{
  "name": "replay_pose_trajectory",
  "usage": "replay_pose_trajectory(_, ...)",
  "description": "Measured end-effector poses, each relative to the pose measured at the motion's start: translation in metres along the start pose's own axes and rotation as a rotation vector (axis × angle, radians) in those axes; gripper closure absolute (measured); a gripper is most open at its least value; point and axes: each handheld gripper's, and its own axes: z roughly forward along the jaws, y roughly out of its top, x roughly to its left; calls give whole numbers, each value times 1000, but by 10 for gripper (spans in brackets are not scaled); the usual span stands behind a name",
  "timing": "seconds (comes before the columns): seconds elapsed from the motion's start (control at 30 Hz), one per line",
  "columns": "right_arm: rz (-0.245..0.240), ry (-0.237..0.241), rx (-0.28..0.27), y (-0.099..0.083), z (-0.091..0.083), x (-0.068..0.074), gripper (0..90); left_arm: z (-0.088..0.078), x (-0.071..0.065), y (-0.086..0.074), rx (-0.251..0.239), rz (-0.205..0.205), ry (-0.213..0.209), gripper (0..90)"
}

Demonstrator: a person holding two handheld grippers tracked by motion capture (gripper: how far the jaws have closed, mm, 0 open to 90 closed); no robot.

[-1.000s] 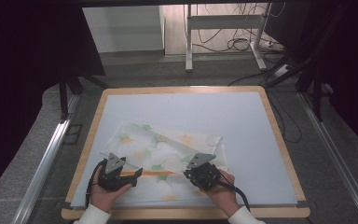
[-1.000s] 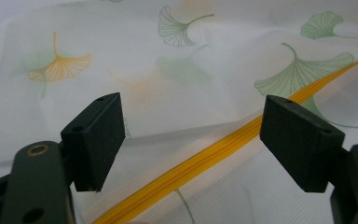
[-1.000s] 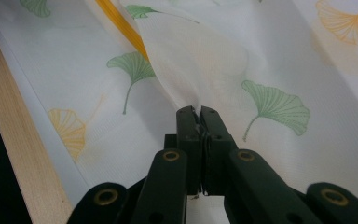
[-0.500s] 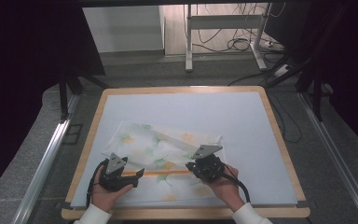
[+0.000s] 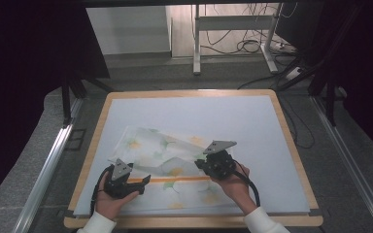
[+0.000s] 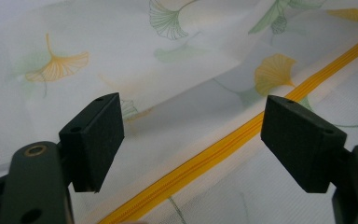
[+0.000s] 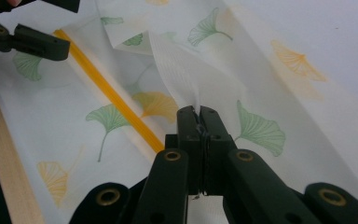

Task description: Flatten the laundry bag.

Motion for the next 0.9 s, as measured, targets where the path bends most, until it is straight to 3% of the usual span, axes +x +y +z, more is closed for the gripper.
replay_pose_trajectory(0.9,81,-48,-68,11,-8,-35,881,3,-2,1,14,14,-8,208)
